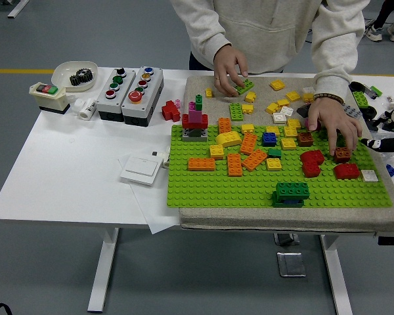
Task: Pick up the brick,pile it on top of brick,press brick,pick up the brick,pile it on top of brick,press brick
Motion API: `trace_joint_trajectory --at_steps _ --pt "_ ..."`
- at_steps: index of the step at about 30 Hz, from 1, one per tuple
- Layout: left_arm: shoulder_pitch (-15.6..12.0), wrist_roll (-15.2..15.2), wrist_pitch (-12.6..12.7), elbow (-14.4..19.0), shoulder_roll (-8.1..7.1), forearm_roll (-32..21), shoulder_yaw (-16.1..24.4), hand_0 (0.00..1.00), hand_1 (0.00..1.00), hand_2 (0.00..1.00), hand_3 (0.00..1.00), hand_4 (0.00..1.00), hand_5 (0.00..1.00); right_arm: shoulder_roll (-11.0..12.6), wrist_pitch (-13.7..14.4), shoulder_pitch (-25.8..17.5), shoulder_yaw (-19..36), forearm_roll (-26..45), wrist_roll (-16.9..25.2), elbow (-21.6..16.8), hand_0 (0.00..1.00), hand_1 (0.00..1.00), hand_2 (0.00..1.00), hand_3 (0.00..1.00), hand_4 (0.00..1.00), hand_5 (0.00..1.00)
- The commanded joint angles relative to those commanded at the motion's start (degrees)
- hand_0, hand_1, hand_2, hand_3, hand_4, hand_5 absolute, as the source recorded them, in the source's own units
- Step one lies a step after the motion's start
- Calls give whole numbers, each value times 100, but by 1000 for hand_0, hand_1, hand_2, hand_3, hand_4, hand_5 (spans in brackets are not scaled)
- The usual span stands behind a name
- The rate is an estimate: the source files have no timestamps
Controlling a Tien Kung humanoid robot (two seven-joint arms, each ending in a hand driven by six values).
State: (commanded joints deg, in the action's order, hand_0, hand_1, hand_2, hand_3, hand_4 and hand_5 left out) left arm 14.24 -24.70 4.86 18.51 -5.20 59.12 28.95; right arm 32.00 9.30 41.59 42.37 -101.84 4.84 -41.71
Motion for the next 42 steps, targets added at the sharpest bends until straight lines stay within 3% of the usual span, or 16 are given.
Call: trace_joint_trajectory --at_steps 9,31,42 --pt "5 -7 -20 -1 10 58 26 653 711 722 585 659 663 172 -238 -175 -219 -195 201 -696 750 714 748 667 847 546" --pt "25 9 2 2 21 -41 -23 654 707 723 585 659 665 69 -133 -9 -216 -269 181 -338 748 711 747 662 846 547" --pt "11 2 -14 7 18 -1 -14 654 706 723 585 658 665 94 -235 -81 -204 -349 159 -437 748 710 745 659 845 547"
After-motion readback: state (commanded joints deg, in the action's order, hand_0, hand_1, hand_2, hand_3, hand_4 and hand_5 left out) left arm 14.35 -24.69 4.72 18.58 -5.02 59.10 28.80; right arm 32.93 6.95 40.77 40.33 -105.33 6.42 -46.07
